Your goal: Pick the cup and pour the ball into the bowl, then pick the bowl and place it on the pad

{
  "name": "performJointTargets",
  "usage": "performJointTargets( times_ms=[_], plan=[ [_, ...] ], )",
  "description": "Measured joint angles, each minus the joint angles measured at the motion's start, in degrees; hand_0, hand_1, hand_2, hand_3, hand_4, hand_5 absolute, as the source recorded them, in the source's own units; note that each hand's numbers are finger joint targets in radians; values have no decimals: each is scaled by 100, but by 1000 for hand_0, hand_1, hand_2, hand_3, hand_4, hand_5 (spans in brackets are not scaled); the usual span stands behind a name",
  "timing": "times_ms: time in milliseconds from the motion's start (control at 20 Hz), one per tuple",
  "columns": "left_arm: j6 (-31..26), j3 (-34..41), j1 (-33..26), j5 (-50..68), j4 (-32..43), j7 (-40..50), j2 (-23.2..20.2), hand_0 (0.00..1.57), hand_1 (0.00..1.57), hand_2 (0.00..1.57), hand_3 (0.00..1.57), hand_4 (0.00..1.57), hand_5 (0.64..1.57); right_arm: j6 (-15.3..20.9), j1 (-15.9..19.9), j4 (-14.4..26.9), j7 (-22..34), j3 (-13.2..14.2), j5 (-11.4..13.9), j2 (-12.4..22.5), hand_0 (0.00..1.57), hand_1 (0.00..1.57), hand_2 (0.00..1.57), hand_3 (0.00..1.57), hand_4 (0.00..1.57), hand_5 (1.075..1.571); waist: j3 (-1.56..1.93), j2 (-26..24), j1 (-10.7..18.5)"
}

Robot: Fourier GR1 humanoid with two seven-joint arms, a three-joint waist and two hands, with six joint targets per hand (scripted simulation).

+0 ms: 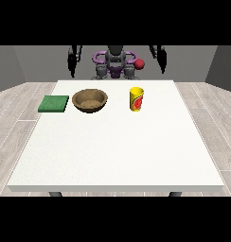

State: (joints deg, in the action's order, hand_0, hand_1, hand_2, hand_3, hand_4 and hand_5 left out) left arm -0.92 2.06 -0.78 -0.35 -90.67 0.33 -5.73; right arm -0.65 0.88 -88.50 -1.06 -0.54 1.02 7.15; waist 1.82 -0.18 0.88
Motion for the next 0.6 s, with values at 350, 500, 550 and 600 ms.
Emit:
performJointTargets(
  times_ms=[350, 500, 550, 600],
  plan=[
    [99, -59, -21, 55, -420, 197, -42, 0, 0, 0, 0, 0, 1463, -117, -56, -341, 176, 178, -257, 128, 0, 0, 0, 0, 66, 1563, -116, -1028, -79],
    [558, -429, -134, 84, -449, -302, 274, 0, 0, 0, 0, 0, 1473, -509, -414, 21, -546, 514, -749, 142, 0, 0, 0, 0, 0, 1563, -144, -788, -178],
    [719, -600, -169, 98, -466, -452, 338, 0, 0, 0, 0, 0, 1477, -638, -468, 182, -794, 639, -865, 181, 0, 0, 0, 0, 27, 1566, -151, -687, -169],
    [855, -764, -172, 81, -451, -644, 388, 0, 0, 0, 0, 0, 1472, -719, -446, 357, -1057, 760, -955, 189, 0, 0, 0, 0, 0, 1560, -155, -541, -143]
  ],
)
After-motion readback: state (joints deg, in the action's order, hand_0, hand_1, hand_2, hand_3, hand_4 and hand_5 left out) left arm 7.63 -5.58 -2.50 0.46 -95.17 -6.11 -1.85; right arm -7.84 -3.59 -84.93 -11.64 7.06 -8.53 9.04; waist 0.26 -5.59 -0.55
